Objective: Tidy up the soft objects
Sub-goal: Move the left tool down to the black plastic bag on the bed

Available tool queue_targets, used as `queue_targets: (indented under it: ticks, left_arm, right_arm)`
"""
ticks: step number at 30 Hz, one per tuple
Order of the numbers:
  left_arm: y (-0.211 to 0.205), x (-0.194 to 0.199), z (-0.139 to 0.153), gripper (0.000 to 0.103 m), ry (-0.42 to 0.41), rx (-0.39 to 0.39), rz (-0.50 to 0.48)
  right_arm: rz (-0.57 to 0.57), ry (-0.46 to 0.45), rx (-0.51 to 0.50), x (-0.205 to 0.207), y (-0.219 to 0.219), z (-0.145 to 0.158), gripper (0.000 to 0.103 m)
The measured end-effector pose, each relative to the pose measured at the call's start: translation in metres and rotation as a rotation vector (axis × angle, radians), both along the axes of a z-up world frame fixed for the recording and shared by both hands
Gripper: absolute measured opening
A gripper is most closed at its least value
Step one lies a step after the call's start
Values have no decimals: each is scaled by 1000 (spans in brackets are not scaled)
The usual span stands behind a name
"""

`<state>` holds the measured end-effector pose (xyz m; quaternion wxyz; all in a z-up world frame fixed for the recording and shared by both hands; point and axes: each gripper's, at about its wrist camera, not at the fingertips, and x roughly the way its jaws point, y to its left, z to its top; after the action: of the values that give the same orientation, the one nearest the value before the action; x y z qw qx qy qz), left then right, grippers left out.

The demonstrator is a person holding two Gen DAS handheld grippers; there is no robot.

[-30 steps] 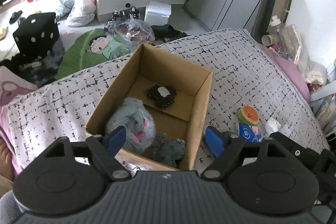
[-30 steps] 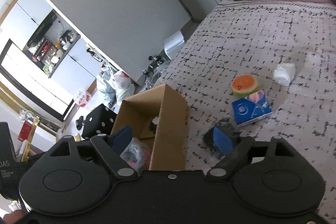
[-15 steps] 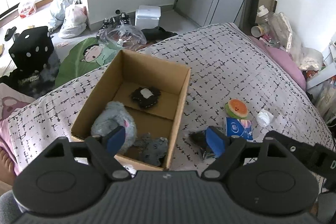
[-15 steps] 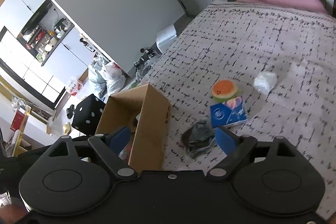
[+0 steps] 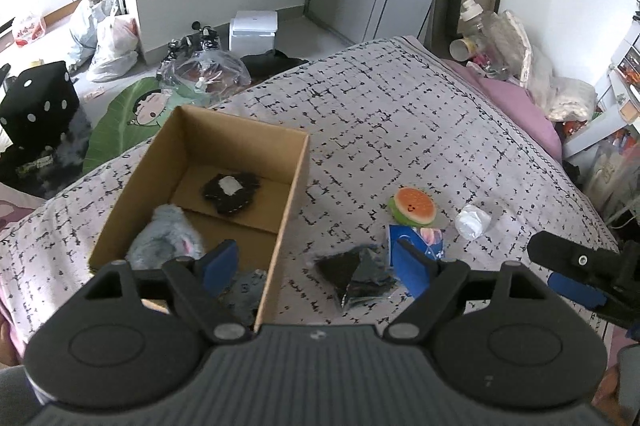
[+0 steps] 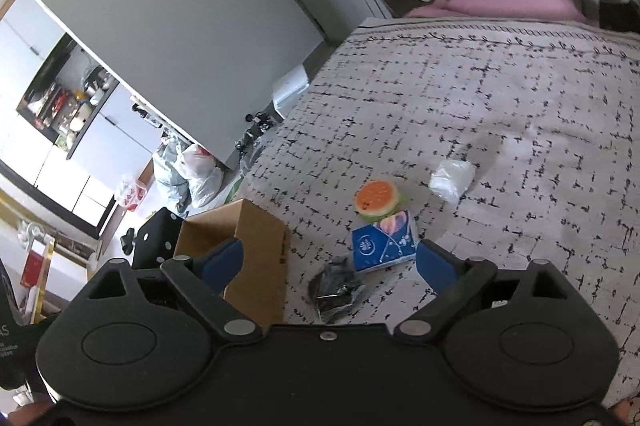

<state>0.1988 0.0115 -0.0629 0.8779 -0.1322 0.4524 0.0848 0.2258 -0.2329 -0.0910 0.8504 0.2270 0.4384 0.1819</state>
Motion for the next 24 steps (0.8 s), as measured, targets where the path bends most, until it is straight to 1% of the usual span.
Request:
queue_targets:
  ticks: [6,10,14,15,19,24]
  left_arm:
    - [-4,8,-8,83,10,-33,7]
    - [-7,12,-16,83,8,-69,26]
    - [-10,18,-27,82,14,-110,45]
    - [-11,20,-30,80,17,-118,46]
    - [-16,26,-45,79,38,-143,49]
    - [-25,35,-61,78,66,-160,48]
  right_arm:
    - [-22,26,11,7,-6,-8,93]
    - [-42,52,6,12,-9,-17,93]
    - [-52,73,6,16,-11,-24,93]
    - [-52,77,7,17,-11,-26,93]
    - [-62,108,8,22,-12,-38,92]
    - [-81,146,17,31,-11,-51,84]
